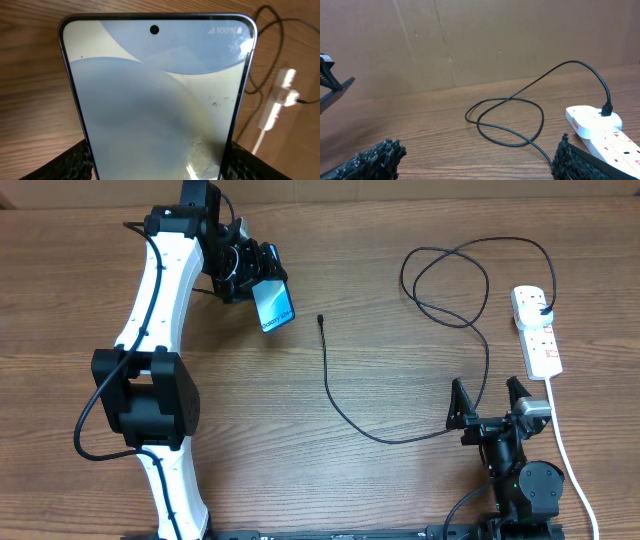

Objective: Plug charger to phone and switch on socket
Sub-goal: 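Lift the phone with the left gripper and tilt it upright toward center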

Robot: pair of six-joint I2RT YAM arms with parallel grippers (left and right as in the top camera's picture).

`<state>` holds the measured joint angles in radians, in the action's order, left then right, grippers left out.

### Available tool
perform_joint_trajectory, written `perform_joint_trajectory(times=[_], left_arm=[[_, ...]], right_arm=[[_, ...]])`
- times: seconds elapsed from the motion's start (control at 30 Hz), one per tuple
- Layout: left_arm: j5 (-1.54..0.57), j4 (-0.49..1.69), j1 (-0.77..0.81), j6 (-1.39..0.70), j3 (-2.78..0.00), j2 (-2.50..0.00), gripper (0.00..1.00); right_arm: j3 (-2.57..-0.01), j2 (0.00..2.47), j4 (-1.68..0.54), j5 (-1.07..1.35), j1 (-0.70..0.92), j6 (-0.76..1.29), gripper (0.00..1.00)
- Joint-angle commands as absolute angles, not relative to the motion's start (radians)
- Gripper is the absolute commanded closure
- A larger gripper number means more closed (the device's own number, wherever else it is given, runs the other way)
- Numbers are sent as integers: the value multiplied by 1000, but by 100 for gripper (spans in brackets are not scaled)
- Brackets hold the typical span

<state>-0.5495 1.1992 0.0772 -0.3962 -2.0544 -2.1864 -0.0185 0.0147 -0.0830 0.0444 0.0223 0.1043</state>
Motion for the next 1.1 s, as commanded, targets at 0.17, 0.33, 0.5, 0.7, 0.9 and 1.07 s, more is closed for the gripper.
perform_joint_trajectory(times=[0.17,0.33,0.5,0.7,0.9,1.07], left_arm=[[-737,1202,84,-435,-2086,-2184,39],[-830,1204,91,-435,-2086,-2184,39],[-946,1204,99,-435,-2086,-2184,41],[-970,1208,113,-435,-2086,-2184,44],[-970,1261,113,-435,-2086,-2184,48],[-970,1319,113,-435,-2086,-2184,46]], right_arm=[[-8,3,-80,42,29,107,0],[-8,3,-80,42,29,107,0],[-8,3,-80,42,29,106,0],[-8,3,-80,42,29,107,0],[-8,3,-80,42,29,107,0],[-8,3,-80,42,29,107,0]])
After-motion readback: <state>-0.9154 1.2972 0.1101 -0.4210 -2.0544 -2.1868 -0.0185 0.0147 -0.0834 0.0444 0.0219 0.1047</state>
